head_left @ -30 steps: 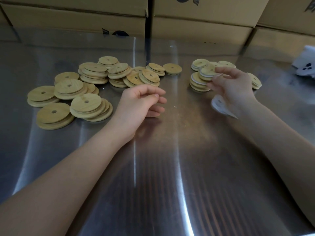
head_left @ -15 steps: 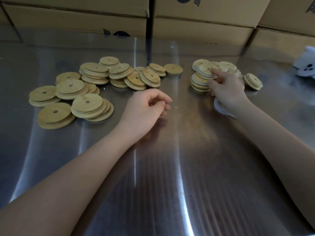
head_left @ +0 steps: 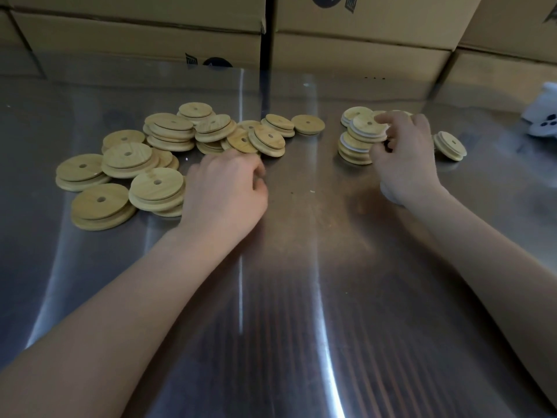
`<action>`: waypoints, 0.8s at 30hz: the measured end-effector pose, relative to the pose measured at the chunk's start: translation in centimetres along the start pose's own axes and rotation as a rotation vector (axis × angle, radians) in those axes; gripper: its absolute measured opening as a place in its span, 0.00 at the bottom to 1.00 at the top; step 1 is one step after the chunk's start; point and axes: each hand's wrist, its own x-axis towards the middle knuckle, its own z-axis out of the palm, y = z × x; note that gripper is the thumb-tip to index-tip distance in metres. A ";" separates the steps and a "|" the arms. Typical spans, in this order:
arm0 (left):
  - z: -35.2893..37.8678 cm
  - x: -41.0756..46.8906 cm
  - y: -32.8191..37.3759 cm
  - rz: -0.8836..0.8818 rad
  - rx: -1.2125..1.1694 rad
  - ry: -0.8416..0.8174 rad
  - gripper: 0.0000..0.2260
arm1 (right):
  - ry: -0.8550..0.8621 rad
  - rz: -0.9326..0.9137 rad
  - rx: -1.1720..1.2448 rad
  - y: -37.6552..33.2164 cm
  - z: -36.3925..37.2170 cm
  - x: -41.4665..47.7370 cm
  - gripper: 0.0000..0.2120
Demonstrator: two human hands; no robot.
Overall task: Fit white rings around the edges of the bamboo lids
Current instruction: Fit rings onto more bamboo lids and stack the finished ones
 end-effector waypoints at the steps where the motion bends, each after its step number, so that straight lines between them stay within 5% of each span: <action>1: 0.0 0.1 -0.2 -0.031 0.058 -0.014 0.11 | 0.021 -0.017 0.000 -0.2 0.0 -0.1 0.19; 8: 0.6 0.9 -1.3 -0.055 0.168 -0.075 0.21 | -0.012 -0.166 0.066 -2.1 1.1 -1.4 0.14; 13: 1.9 1.0 -1.5 -0.029 0.257 -0.182 0.17 | -0.169 -0.219 0.109 -3.0 1.9 -2.7 0.13; 24: 2.0 1.5 -1.5 -0.090 0.418 -0.338 0.26 | -0.250 -0.222 0.177 -3.6 1.9 -3.3 0.10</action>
